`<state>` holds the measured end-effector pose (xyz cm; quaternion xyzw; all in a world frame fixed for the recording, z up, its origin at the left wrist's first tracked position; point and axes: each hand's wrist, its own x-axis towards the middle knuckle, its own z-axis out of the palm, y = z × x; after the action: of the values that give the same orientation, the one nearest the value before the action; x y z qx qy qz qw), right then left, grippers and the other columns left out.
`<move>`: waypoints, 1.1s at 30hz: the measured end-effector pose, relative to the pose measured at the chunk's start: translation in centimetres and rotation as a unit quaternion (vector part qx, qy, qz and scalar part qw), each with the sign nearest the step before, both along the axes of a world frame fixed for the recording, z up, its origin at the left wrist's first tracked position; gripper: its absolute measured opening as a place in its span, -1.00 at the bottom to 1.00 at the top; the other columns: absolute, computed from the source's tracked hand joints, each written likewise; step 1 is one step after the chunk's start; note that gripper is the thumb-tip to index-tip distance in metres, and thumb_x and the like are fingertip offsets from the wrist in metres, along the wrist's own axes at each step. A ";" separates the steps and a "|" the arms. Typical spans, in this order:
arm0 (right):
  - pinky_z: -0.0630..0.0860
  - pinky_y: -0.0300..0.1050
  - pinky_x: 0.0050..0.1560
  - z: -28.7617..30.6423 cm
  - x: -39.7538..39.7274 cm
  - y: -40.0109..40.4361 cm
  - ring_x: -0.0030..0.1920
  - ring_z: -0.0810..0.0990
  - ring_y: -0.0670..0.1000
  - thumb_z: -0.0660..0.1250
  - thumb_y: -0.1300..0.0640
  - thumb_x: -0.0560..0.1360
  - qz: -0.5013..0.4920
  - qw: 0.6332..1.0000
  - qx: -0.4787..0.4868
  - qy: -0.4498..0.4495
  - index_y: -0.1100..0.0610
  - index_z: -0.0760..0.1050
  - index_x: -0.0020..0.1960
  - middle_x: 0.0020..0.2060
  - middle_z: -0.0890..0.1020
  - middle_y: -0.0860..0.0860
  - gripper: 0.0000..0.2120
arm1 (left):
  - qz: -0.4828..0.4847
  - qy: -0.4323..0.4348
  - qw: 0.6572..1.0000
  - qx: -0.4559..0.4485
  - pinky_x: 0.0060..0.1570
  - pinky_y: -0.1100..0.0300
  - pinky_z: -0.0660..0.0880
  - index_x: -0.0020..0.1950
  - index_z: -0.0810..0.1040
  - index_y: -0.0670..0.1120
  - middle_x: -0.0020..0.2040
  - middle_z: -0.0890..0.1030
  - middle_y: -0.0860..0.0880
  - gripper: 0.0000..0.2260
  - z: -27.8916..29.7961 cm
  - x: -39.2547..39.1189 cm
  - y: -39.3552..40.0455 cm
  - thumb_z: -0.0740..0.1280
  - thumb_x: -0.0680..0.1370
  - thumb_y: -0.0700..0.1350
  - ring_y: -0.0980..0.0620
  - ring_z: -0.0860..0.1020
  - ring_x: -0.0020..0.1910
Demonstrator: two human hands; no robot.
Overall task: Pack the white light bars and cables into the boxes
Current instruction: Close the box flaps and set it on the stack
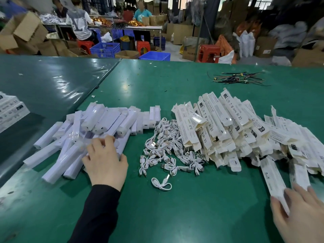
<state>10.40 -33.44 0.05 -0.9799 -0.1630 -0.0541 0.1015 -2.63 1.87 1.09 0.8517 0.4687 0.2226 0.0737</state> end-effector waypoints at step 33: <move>0.59 -0.31 -0.05 2.4 -2.5 16.0 -0.04 0.61 -0.20 0.39 0.19 0.48 0.370 0.788 0.464 -0.164 0.09 0.54 0.14 -0.02 0.64 -0.05 -0.77 | -0.256 -0.459 0.730 -0.436 0.11 0.18 0.54 0.27 0.44 -0.02 0.12 0.66 0.04 -0.48 1.7 1.5 -5.0 0.44 0.44 0.22 0.01 0.62 0.13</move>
<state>7.86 -17.41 2.46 -0.6563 -0.4826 -0.2411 0.5275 -1.16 -3.08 2.79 0.6076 0.1879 0.3303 0.6974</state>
